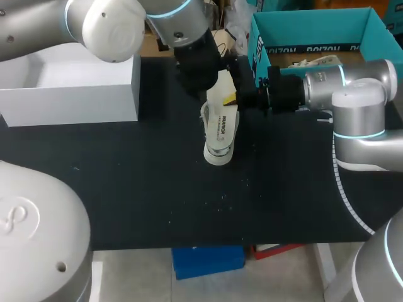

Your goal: Take the shoe out of the shoebox, open the shoe tongue, remove and reinsert the insole, then place the shoe into the shoebox

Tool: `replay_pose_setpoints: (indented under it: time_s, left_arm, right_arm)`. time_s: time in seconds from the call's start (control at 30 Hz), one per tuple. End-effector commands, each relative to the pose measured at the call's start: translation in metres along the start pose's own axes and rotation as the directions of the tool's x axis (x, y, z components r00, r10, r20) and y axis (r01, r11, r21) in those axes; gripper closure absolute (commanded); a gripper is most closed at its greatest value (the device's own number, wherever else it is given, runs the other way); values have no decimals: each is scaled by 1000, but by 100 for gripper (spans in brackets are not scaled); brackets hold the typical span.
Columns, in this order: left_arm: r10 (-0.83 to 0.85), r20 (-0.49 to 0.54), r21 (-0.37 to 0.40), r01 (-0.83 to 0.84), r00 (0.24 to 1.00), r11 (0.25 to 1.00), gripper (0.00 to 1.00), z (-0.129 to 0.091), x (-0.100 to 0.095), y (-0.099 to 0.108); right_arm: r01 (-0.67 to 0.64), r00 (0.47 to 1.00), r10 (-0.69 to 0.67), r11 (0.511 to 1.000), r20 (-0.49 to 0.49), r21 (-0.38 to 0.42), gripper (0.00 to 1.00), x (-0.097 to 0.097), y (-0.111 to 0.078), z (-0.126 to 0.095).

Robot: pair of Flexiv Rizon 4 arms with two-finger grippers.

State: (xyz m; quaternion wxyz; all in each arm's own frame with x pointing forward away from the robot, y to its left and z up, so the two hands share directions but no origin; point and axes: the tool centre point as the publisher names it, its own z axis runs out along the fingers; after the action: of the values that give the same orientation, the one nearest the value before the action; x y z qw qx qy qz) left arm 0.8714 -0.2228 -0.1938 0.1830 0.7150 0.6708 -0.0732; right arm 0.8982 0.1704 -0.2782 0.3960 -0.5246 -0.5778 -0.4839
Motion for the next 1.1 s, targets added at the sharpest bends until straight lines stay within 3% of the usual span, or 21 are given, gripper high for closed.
replay_pose_setpoints:
  time_s: [0.03, 0.47, 0.67, 0.87, 1.1]
  left_arm:
    - [4, -10, 12, -3, 1000, 1000, 0, 2, -2, 25]
    - [20, -22, -21, -20, 1000, 1000, 0, 13, 5, 109]
    - [19, -38, -43, -21, 999, 999, 0, 23, 3, 138]
    - [22, -82, -62, -27, 996, 998, 0, 27, -1, 146]
    - [21, -71, -68, -26, 997, 997, 0, 20, -7, 119]
  right_arm:
    - [0, 1000, 0, 1000, 0, 0, 100, 0, 0, 1]
    - [0, 1000, 0, 1000, 0, 0, 100, 0, 0, 1]
    - [0, 1000, 0, 1000, 0, 0, 100, 0, 0, 1]
    - [0, 1000, 0, 1000, 0, 0, 100, 0, 0, 1]
    - [0, 1000, 0, 1000, 0, 0, 100, 0, 0, 1]
